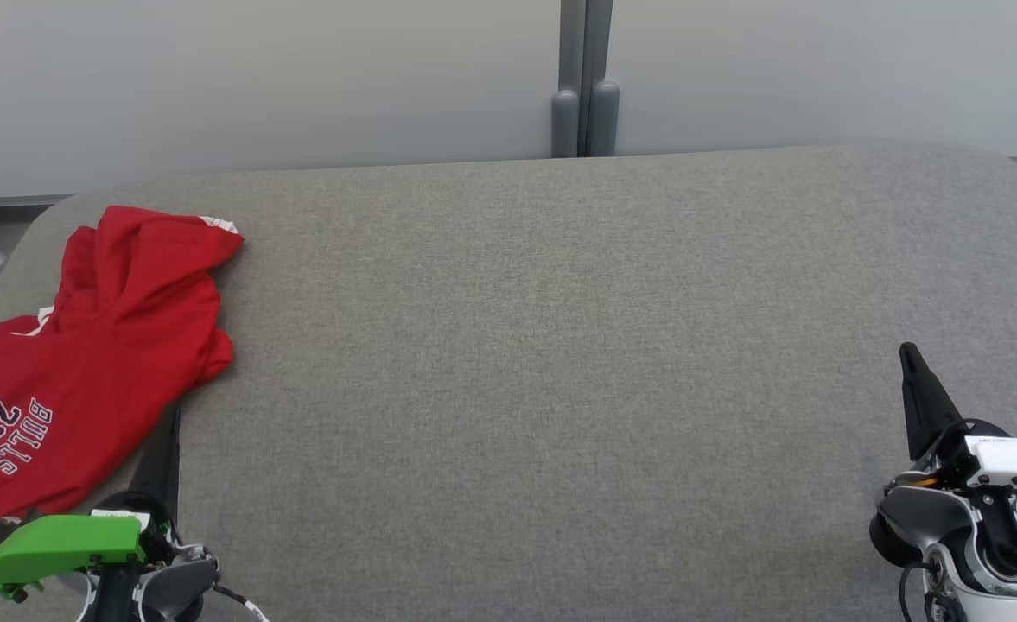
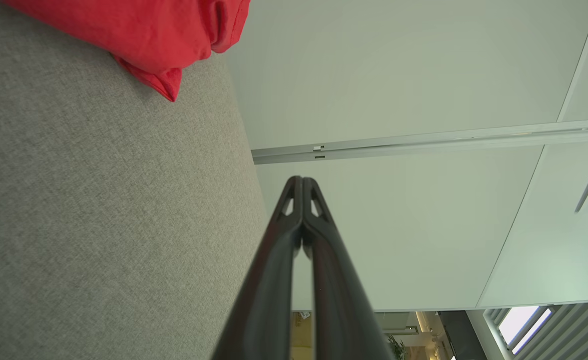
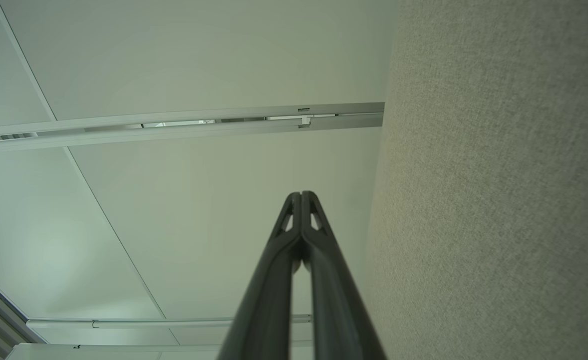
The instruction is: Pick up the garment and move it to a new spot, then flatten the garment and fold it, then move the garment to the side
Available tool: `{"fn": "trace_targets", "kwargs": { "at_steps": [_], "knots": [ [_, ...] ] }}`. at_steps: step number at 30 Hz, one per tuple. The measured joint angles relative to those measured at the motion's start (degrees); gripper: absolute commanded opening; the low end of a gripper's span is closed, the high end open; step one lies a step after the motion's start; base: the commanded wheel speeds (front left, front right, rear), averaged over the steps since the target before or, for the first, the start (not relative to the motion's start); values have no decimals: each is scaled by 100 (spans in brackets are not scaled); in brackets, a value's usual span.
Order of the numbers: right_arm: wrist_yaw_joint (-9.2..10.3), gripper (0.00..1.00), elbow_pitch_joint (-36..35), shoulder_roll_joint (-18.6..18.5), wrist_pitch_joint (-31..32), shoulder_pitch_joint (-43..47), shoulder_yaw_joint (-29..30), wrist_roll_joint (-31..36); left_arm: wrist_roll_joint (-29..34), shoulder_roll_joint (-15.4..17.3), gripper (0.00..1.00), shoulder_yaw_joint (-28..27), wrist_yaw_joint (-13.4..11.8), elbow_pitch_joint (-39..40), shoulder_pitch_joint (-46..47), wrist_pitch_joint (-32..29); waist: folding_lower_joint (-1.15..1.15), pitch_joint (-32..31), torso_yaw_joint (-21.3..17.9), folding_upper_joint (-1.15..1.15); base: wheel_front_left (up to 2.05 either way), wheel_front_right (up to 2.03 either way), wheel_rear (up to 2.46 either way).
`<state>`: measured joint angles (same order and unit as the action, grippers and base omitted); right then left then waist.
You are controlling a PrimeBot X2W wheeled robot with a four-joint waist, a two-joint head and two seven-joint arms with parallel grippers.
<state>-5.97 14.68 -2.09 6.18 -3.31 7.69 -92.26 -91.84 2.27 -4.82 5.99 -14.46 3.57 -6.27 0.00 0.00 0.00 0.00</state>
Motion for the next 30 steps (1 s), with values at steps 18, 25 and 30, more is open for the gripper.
{"fn": "trace_targets", "kwargs": {
  "at_steps": [18, 25, 30],
  "knots": [
    [5, 100, 241, 122, -20, 277, -34, 13, 0, -102, 100, 79, -20, -249, -244, 3, 0, 1, -1, 0, 0, 0, 0],
    [5, 100, 204, 89, -172, 275, -104, 268, 52, -102, 100, 163, -20, -244, -244, 89, 0, 3, 4, 0, 0, 0, 0],
    [3, 100, 149, -7, -290, 275, -201, 641, 258, -98, 100, 300, -20, -234, -244, 220, 0, 5, 11, 0, 0, 0, 0]
  ]
}}
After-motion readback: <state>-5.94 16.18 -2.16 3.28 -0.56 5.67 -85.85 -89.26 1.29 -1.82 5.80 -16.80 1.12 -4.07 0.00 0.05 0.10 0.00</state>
